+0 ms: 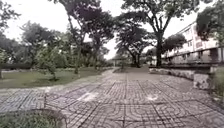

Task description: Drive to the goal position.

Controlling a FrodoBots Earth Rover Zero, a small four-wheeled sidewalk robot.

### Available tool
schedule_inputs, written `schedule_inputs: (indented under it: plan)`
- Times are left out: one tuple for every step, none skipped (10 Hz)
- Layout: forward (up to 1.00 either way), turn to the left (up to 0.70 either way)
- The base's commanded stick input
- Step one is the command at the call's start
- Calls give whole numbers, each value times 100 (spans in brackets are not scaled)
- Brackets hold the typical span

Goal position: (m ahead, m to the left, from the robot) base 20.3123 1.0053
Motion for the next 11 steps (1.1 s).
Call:
schedule_inputs:
  plan:
    - [100, 0]
    - [100, 0]
    - [63, 0]
    - [0, 0]
    - [0, 0]
    - [0, 0]
    - [0, 0]
    - [0, 0]
    - [0, 0]
    - [0, 0]
    - [0, 0]
